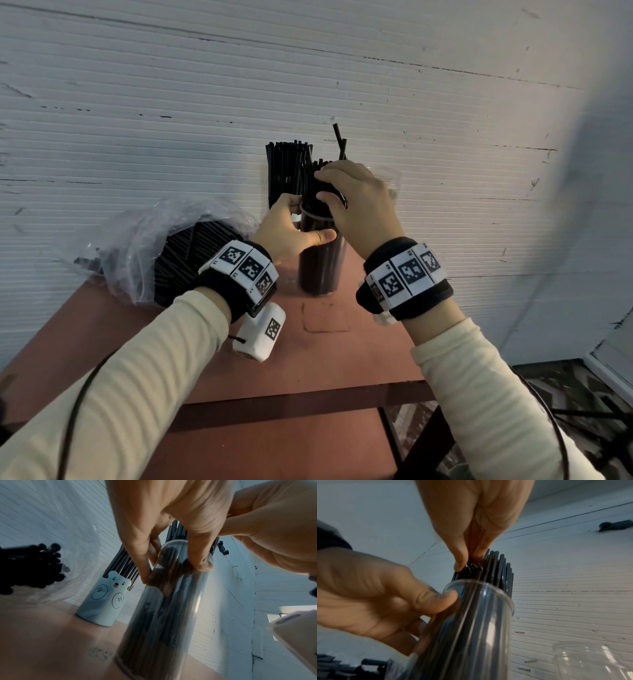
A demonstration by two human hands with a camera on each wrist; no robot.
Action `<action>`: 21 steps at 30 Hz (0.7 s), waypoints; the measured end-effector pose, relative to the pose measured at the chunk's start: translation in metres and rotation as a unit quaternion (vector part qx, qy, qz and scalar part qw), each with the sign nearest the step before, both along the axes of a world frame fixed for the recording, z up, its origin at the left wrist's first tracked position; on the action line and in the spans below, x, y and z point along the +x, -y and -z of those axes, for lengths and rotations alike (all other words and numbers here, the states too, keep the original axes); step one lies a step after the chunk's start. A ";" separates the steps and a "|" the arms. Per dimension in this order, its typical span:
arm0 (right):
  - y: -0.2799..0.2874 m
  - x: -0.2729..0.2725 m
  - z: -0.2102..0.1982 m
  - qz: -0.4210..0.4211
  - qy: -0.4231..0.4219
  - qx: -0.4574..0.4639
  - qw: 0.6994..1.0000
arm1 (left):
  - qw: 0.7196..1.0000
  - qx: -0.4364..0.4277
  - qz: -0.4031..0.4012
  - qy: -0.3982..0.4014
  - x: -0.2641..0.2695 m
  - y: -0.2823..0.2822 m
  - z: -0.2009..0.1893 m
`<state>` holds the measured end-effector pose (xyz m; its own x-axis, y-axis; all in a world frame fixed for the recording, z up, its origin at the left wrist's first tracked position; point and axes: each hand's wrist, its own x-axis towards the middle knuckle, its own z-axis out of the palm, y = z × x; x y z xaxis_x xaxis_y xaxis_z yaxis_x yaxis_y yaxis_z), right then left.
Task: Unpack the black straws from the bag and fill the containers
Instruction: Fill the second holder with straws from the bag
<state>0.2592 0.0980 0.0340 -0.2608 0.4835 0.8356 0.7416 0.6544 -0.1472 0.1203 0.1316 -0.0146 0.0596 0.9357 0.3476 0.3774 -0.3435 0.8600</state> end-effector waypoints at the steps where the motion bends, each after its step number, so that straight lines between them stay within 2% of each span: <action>1: 0.000 0.001 -0.001 -0.003 0.002 -0.001 1.000 | 1.000 0.000 0.001 -0.001 0.000 0.000 0.000; 8: -0.002 -0.002 -0.024 0.001 0.028 0.013 1.000 | 1.000 0.001 -0.008 -0.024 0.001 0.001 -0.003; 15: -0.008 -0.002 -0.031 -0.009 -0.009 -0.016 1.000 | 1.000 -0.006 -0.007 -0.026 0.000 0.003 -0.004; 21: -0.002 0.001 -0.022 -0.007 0.036 0.042 0.998 | 1.000 -0.005 -0.006 -0.028 0.000 0.003 -0.004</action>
